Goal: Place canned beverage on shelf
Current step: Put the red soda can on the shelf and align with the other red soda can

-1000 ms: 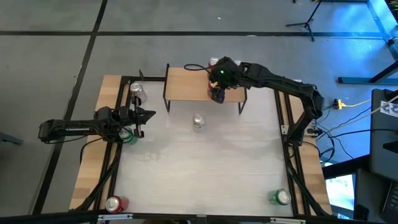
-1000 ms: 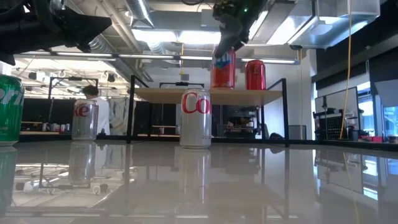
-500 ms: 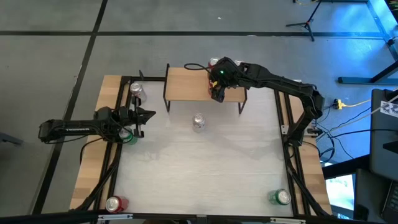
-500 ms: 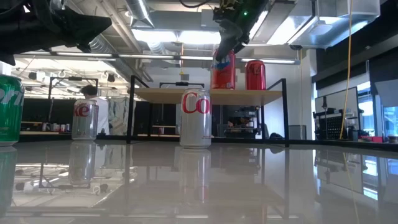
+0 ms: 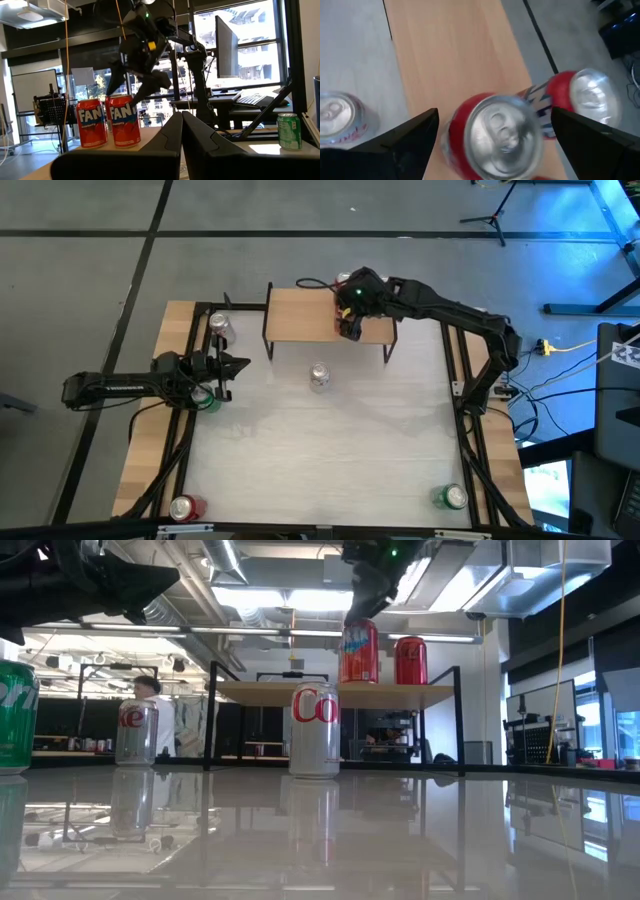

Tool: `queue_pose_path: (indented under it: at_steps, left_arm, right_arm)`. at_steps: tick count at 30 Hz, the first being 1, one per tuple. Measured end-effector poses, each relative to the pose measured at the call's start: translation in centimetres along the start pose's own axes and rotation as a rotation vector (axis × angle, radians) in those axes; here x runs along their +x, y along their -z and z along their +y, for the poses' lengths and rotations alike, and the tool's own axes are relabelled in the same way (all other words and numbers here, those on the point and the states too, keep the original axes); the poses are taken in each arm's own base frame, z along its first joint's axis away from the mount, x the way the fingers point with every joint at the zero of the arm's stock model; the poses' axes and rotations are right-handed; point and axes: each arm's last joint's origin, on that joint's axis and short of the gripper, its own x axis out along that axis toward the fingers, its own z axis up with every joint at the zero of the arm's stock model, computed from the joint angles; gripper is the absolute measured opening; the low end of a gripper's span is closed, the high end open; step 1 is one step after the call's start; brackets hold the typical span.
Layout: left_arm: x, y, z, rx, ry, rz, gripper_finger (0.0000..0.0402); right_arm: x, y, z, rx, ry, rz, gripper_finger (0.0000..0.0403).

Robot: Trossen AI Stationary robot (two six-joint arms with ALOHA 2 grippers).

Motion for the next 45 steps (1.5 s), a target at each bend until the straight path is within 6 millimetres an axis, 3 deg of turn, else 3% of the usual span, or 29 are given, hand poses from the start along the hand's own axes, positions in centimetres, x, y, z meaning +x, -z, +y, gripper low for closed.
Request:
queue_pose_path:
  at_steps: [6, 10, 15, 20, 28, 33, 39, 45]
  left_arm:
    - [0.0, 0.0, 0.0, 0.000, 0.000, 0.000, 0.0004]
    - [0.0, -0.1, 0.0, 0.016, -0.001, -0.006, 0.0004]
    - [0.0, -0.1, 0.0, -0.001, -0.005, -0.013, 0.0013]
    - [0.0, 0.1, 0.0, -0.001, -0.003, 0.010, 0.0058]
    - [0.9, 0.0, -0.3, -0.032, 0.082, 0.103, 0.0163]
    - [2.3, -0.4, -0.4, -0.042, 0.096, 0.162, 0.0211]
    - [4.7, -2.0, -0.8, -0.020, 0.153, 0.235, 0.0221]
    - [7.6, -4.5, -0.9, -0.019, 0.176, 0.492, 0.0211]
  right_arm:
    - [-3.2, -0.8, -0.4, 0.013, -0.031, 0.038, 0.0382]
    - [-6.4, -0.6, 0.8, 0.051, -0.098, 0.046, 0.0382]
    - [-9.9, 0.1, 4.0, 0.035, -0.218, -0.011, 0.0383]
    - [-11.4, 2.4, 8.5, -0.051, -0.310, -0.107, 0.0383]
    - [-9.9, 9.9, 13.8, -0.057, -0.419, -0.409, 0.0383]
    - [-8.5, 13.1, 16.0, -0.046, -0.465, -0.614, 0.0383]
    - [-7.2, 14.7, 17.4, -0.054, -0.462, -0.805, 0.0383]
    - [-6.9, 14.4, 17.7, -0.052, -0.433, -0.924, 0.0383]
